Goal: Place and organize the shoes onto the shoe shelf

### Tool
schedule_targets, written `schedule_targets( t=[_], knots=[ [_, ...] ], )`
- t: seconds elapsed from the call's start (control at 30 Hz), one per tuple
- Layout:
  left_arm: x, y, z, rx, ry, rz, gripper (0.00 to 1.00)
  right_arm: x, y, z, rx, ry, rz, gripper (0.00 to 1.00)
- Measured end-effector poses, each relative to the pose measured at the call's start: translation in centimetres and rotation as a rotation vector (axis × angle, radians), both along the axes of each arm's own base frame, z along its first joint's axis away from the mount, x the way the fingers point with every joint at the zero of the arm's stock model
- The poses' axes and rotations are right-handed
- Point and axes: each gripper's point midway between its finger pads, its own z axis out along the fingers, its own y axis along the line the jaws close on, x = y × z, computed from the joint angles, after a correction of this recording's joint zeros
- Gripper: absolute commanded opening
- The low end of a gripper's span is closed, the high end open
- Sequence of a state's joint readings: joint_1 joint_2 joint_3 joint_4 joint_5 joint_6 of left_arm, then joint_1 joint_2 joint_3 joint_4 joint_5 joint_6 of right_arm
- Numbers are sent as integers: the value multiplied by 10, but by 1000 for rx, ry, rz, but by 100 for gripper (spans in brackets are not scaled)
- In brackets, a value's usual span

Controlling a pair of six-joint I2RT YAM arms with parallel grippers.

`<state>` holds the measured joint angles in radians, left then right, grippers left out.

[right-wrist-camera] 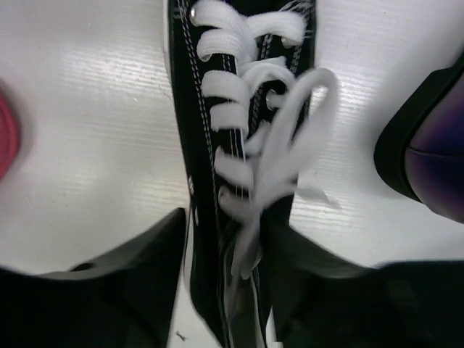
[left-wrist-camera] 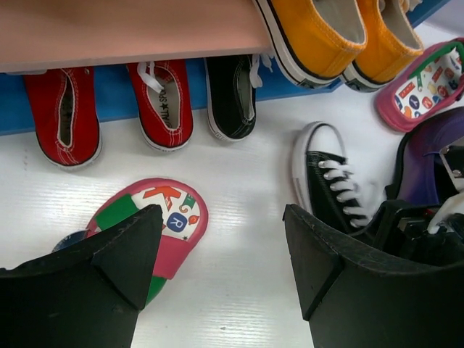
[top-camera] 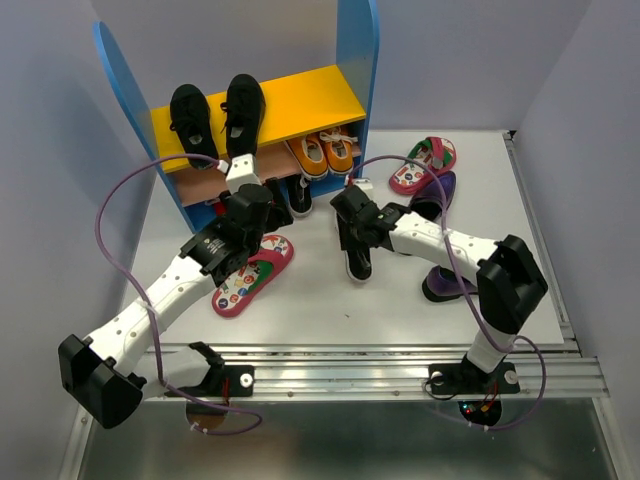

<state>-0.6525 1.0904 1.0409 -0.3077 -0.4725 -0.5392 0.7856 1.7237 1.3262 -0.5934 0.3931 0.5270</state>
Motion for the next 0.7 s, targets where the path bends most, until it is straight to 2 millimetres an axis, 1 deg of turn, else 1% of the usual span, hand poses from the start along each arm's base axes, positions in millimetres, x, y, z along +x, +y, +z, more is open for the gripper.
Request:
schedule_targets(
  t=[0.03,0.1,0.2,0.23,0.3,0.33,0.4,0.43,0.47,0.5,0.53,0.57,0.6,0.67,0.7],
  knots=[
    [1,-1,-3,4,7,-3,79,1,0,-2,-10,-2,10,74],
    [2,-4,-15,18,35,-14,79,5,1,-2,-14,-19,14,80],
    [-2,-6,-46,57,103,-30,79,10,1,4,-15,-47,16,81],
    [-6,-6,-56,67,126,-36,78,10,0,8,-13,-57,14,82],
    [-14,-6,-70,78,162,-44,76,11,-7,20,2,-82,6,90],
    [-16,-8,-74,78,169,-49,75,12,-11,26,11,-95,-2,94],
    [-23,-14,-80,71,183,-58,74,15,-30,48,45,-139,-44,99],
    [-27,-20,-82,66,189,-63,74,18,-40,58,60,-159,-72,99],
    [-30,-26,-83,59,191,-71,74,22,-55,72,87,-190,-115,100],
    [-33,-33,-86,47,198,-65,74,25,-66,79,99,-207,-143,100],
    [-40,-46,-90,42,212,-83,74,29,-86,93,124,-243,-200,100],
    [-43,-55,-95,42,224,-91,74,31,-101,103,138,-272,-244,100],
    [-48,-66,-101,44,244,-103,74,32,-109,107,141,-286,-266,100],
    [-53,-84,-112,63,274,-125,74,29,-135,120,154,-332,-343,100],
    [-52,-99,-114,64,282,-134,73,27,-139,122,158,-342,-356,100]
  ],
)
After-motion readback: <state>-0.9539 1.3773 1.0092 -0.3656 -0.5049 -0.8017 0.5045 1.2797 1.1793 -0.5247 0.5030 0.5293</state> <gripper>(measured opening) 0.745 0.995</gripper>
